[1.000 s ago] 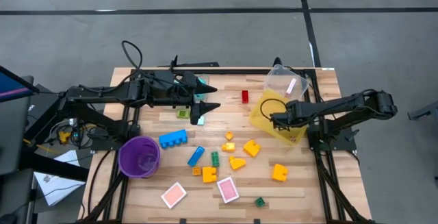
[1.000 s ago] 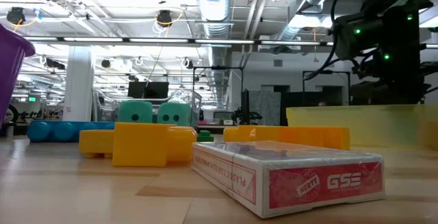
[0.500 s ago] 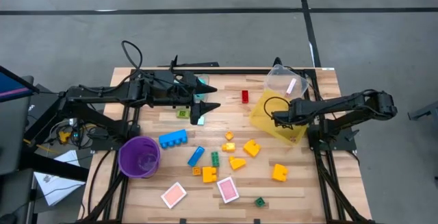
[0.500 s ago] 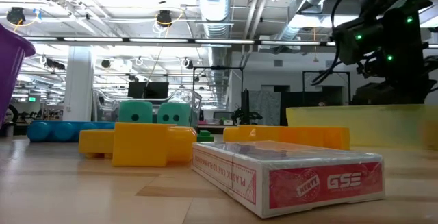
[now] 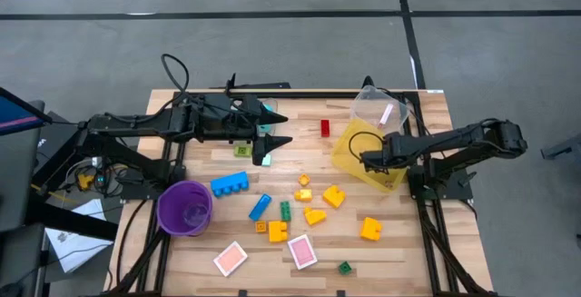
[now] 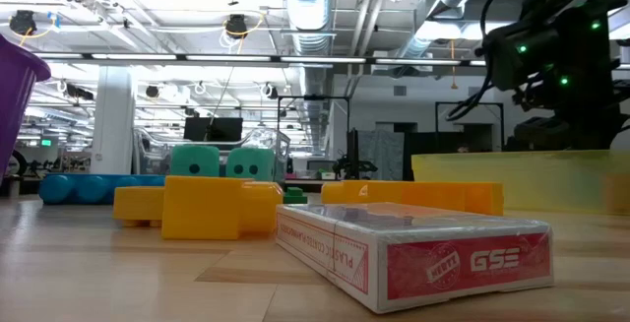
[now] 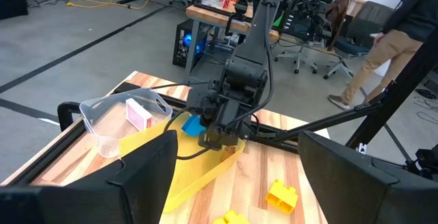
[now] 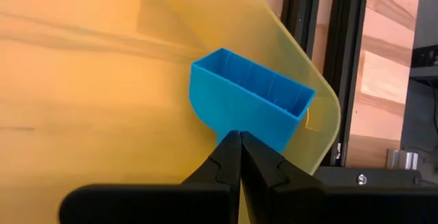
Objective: Pick & Place Toys
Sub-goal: Put the blue game piece into the yellow bin
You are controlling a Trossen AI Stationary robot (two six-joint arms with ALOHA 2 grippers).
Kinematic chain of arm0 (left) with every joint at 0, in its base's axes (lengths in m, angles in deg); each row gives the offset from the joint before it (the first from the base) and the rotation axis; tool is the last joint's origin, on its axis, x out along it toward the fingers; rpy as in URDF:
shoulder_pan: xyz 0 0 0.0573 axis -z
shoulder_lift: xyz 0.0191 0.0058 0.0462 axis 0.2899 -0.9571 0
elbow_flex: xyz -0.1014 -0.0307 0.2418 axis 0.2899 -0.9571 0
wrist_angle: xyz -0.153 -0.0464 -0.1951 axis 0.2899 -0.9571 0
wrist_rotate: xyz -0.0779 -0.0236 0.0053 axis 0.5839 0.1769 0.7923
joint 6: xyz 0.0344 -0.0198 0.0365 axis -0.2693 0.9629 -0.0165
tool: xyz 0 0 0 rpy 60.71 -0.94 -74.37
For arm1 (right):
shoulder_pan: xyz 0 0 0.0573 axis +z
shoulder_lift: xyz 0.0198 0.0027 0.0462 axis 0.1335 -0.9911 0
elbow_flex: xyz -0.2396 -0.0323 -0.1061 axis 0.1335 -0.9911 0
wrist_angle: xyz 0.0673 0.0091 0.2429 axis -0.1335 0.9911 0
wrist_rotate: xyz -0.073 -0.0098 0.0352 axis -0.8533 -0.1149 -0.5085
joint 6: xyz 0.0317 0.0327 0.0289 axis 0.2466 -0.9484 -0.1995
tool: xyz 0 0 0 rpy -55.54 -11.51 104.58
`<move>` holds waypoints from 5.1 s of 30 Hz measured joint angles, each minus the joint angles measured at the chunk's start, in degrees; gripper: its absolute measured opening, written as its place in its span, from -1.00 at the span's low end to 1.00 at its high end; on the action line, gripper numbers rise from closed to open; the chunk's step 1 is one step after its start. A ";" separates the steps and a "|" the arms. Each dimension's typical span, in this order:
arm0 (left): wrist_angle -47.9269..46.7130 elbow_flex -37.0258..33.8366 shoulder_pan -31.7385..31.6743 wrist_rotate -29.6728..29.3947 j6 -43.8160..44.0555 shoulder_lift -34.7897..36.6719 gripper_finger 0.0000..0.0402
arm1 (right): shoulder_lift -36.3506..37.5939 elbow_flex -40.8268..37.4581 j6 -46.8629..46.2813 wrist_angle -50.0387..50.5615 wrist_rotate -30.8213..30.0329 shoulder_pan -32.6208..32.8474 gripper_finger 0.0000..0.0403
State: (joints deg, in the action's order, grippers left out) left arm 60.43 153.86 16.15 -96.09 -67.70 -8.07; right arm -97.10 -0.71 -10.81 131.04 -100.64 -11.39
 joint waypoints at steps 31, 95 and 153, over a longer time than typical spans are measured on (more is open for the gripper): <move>0.03 0.00 -0.01 -4.13 -0.02 0.00 0.48 | 22.08 23.93 33.03 -16.34 -17.19 2.93 -1.00; -59.07 0.00 1.01 2.92 20.90 -22.99 0.50 | 46.11 24.72 47.33 -40.12 -10.57 5.59 0.42; -37.98 -22.25 -1.97 10.25 2.91 -25.86 0.45 | 46.80 24.70 48.04 -43.65 -9.01 5.59 0.42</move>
State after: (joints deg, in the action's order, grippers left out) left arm 22.45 131.61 14.18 -85.84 -64.79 -33.93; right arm -50.30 23.98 37.24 87.39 -109.64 -5.80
